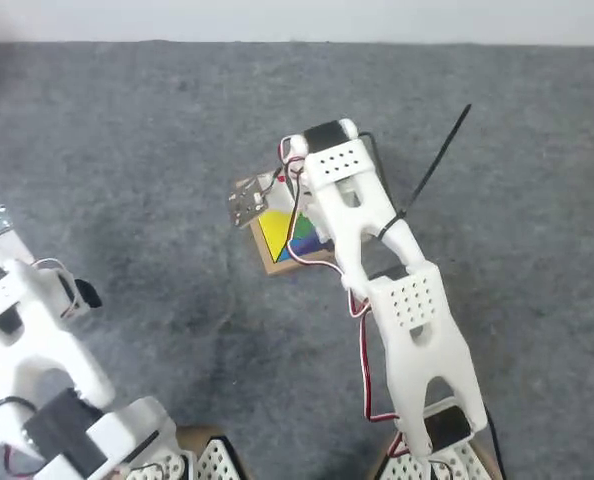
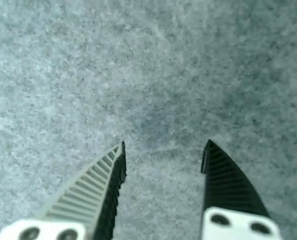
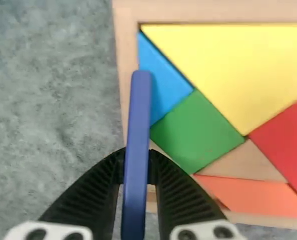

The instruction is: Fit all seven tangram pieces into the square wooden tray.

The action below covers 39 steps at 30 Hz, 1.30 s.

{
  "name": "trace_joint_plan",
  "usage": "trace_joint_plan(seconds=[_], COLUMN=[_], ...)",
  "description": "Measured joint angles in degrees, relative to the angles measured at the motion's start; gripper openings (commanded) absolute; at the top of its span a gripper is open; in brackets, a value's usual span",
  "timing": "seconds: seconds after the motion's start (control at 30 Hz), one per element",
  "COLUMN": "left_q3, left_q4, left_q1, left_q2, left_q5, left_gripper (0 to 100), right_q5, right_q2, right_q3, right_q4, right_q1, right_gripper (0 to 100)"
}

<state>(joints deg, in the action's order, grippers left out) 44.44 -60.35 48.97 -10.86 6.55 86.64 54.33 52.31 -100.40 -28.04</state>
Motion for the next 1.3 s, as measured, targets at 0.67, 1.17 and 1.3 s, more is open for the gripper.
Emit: trace_joint_plan(seconds=[0.67, 1.17, 1.3], left_q3=[0.0, 0.0, 0.0], left_q4=[0.0, -1.6, -1.6], left_q1=[0.0, -1.3, -1.3], left_q2=[0.0, 0.0, 0.0], left_q5=[0.0, 0.9, 1.1], left_gripper=[24, 24, 24], right_q5=[3.1, -11.3, -30.2], right_q2=[-0.5, -0.5, -0.5], right_q3=[4.7, 11.6, 13.4], right_q4=[-0.1, -0.1, -0.1], right_q1=[-0.4, -1.0, -4.7], right_gripper=[13.4, 13.3, 13.3])
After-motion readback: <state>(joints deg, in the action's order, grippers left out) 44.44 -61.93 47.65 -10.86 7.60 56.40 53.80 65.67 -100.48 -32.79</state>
